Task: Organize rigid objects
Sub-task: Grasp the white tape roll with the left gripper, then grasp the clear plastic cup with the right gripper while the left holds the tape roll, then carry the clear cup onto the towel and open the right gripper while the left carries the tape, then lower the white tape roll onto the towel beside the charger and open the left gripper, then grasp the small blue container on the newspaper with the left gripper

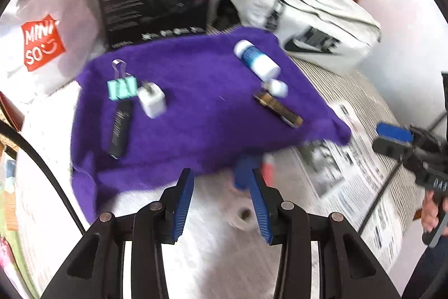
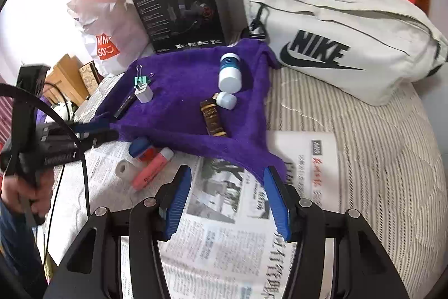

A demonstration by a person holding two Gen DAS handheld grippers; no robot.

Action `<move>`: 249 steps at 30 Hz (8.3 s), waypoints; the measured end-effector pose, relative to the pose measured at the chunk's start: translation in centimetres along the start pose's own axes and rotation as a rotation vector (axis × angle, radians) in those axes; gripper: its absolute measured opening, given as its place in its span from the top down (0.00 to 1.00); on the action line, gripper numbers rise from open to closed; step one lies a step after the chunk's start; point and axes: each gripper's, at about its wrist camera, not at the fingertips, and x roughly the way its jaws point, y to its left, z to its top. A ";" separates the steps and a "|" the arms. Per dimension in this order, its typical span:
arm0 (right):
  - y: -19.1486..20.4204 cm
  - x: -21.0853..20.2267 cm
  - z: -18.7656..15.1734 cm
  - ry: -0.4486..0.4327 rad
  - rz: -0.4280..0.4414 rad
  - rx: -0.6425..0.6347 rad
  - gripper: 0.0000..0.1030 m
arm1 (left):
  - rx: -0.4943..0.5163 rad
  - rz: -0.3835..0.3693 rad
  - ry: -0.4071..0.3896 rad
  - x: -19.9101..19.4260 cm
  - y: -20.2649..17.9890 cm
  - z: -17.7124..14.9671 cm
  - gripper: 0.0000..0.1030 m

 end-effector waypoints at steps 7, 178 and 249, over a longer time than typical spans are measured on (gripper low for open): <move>-1.0 -0.7 -1.5 0.007 -0.021 0.019 0.46 | 0.010 -0.017 0.056 1.6 -1.5 -2.0 0.62; 5.9 11.2 10.1 0.045 -0.044 -0.272 0.48 | -0.183 -0.026 -0.097 -0.7 10.8 2.0 0.73; -1.5 1.3 -1.7 0.038 -0.094 -0.061 0.46 | 0.176 0.072 0.089 5.2 -2.5 0.5 0.69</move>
